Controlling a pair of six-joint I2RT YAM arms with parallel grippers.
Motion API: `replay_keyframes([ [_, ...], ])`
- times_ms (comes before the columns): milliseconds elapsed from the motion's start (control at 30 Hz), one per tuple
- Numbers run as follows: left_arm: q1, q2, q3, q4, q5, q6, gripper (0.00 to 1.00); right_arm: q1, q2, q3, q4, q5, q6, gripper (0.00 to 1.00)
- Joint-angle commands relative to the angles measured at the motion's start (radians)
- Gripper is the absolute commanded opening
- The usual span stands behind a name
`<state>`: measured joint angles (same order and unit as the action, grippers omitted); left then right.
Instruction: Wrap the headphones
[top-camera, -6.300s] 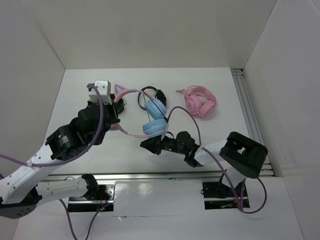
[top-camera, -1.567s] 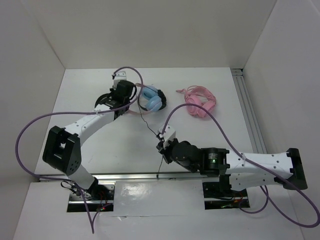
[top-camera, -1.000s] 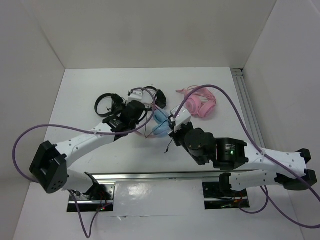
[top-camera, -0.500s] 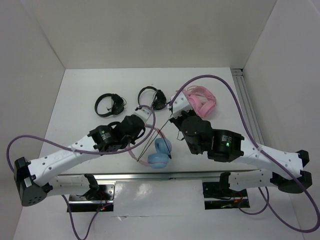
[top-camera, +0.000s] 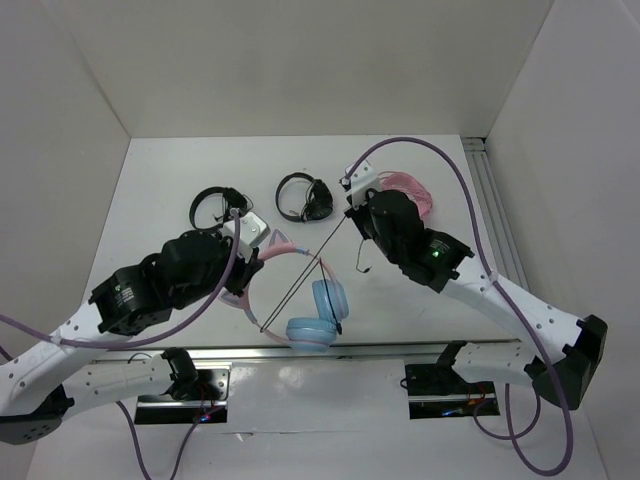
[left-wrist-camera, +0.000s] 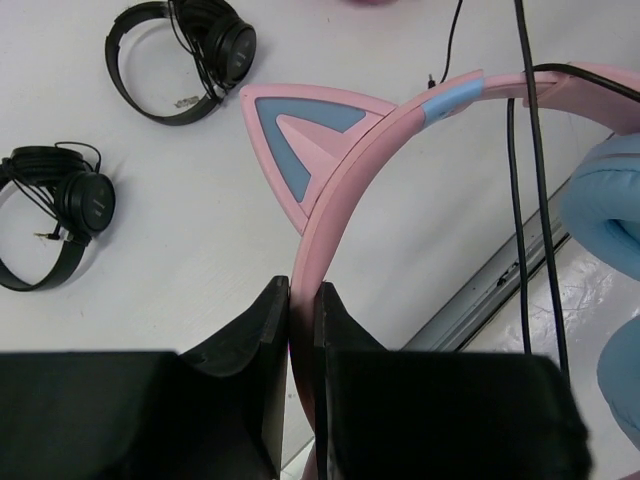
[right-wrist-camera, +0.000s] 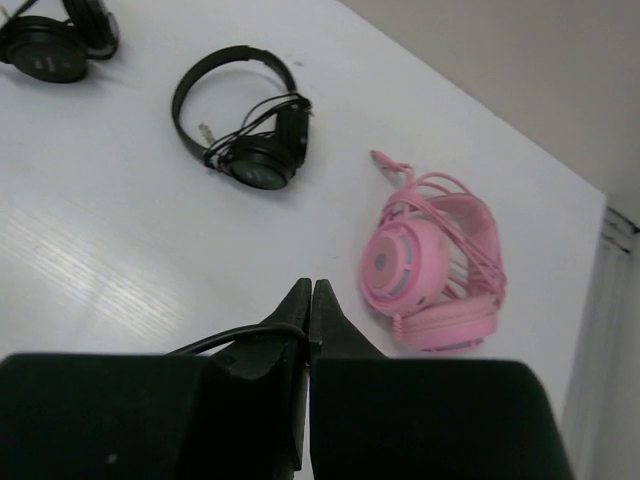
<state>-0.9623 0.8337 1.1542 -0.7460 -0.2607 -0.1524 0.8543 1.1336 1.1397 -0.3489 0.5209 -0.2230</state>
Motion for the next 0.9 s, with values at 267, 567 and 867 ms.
replay_keyframes([
  [267, -0.009, -0.061, 0.133, 0.065, 0.025, -0.058, 0.0, -0.164, -0.056, -0.225, 0.37, -0.563, 0.143, 0.0],
  [567, -0.009, 0.001, 0.19, 0.304, -0.087, -0.168, 0.0, -0.155, 0.07, -0.514, 0.908, -0.949, 0.361, 0.0],
  [867, -0.009, 0.076, 0.268, 0.465, -0.207, -0.222, 0.0, -0.144, 0.276, -0.546, 1.292, -1.061, 0.524, 0.02],
])
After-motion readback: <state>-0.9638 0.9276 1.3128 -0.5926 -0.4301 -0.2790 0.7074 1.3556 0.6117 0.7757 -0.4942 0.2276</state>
